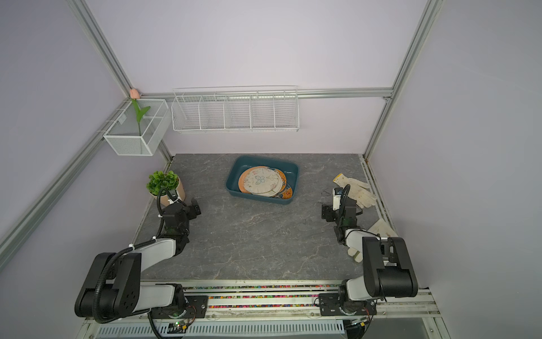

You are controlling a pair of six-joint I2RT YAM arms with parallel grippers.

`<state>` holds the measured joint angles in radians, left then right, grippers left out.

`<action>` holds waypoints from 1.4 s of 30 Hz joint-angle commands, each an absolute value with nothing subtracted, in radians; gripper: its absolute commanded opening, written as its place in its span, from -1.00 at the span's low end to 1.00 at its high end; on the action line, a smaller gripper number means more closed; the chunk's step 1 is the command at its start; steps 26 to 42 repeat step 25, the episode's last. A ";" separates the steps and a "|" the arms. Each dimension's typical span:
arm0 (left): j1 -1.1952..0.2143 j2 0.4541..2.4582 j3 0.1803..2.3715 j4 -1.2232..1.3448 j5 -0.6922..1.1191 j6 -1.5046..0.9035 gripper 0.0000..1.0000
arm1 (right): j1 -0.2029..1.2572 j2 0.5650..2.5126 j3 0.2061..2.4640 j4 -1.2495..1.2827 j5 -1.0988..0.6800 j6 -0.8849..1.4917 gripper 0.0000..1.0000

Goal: Put the coasters into the storage box
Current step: Reset both arms

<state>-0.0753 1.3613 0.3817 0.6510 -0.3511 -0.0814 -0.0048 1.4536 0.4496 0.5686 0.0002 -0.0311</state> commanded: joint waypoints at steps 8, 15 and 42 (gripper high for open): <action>-0.038 1.532 0.350 0.961 -0.288 -0.082 0.92 | -0.014 1.522 0.382 0.866 -0.008 -0.055 0.76; -0.037 1.539 0.356 0.956 -0.287 -0.081 0.94 | -0.008 1.528 0.385 0.865 0.037 -0.044 0.76; -0.037 1.542 0.361 0.950 -0.287 -0.079 0.97 | -0.007 1.528 0.386 0.865 0.043 -0.043 0.77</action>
